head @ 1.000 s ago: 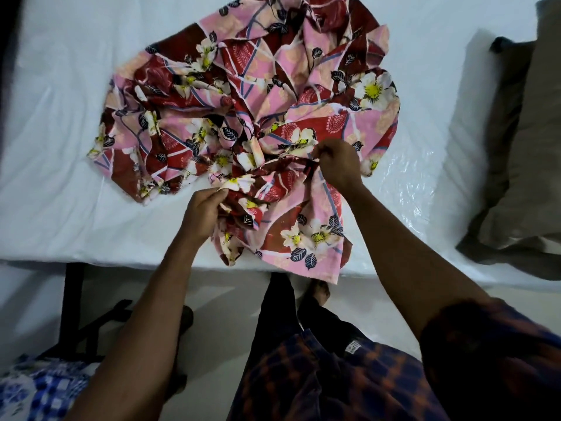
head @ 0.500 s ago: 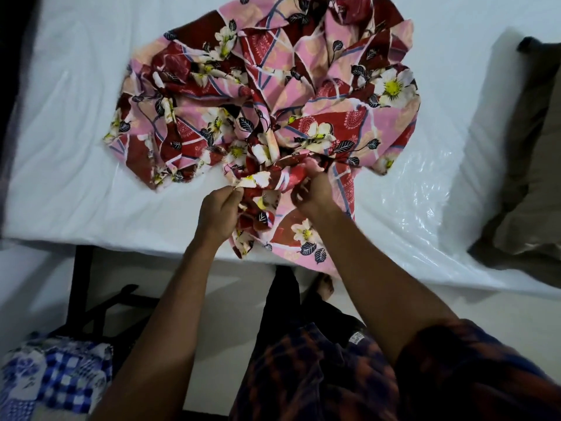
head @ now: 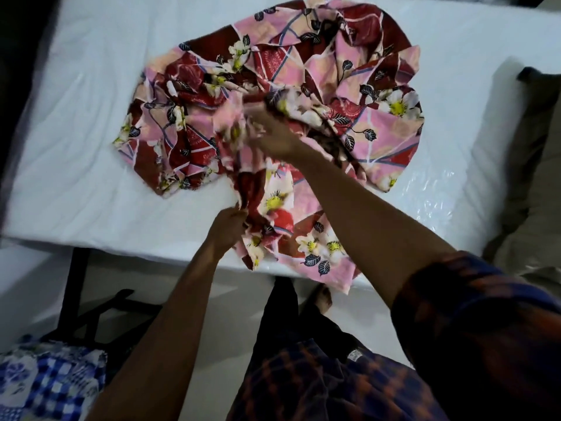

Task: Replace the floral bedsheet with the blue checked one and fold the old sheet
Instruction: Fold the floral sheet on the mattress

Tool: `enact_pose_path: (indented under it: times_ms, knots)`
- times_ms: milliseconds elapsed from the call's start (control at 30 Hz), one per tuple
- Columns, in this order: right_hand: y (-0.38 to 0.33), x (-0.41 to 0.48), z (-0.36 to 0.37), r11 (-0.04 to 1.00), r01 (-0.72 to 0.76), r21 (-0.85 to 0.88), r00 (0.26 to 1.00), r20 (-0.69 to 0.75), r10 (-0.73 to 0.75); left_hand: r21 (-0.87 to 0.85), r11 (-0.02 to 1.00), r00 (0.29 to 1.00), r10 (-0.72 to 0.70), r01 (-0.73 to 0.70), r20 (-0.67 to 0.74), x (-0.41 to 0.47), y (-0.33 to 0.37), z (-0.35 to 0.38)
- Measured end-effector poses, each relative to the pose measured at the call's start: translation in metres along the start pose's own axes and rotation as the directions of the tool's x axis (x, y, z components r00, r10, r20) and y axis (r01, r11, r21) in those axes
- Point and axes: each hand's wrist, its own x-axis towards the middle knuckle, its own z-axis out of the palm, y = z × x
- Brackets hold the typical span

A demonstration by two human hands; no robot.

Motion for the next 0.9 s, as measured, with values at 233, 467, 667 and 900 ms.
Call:
enact_pose_path:
  times_ms: [233,467,667,900]
  knots:
    - [0.101,-0.043,0.066,0.875,-0.427,-0.227,0.904,-0.112,0.412,0.377,0.925,0.998,-0.063,0.054,0.011,0.004,-0.067,0.000]
    - [0.080,0.011,0.091,0.859,-0.498,0.116,0.834,-0.205,0.511,0.562,0.776,0.958,0.250,-0.285,0.140,-0.005,-0.071,0.021]
    - [0.084,0.009,0.093,0.862,-0.423,0.278,0.834,-0.253,0.491,0.198,0.979,0.980,0.094,-0.059,-0.175,0.013,-0.053,-0.015]
    - [0.034,-0.046,0.044,0.514,0.036,0.857,0.687,-0.395,0.610,-0.109,0.988,0.755,0.010,-0.108,-0.655,0.048,-0.025,-0.082]
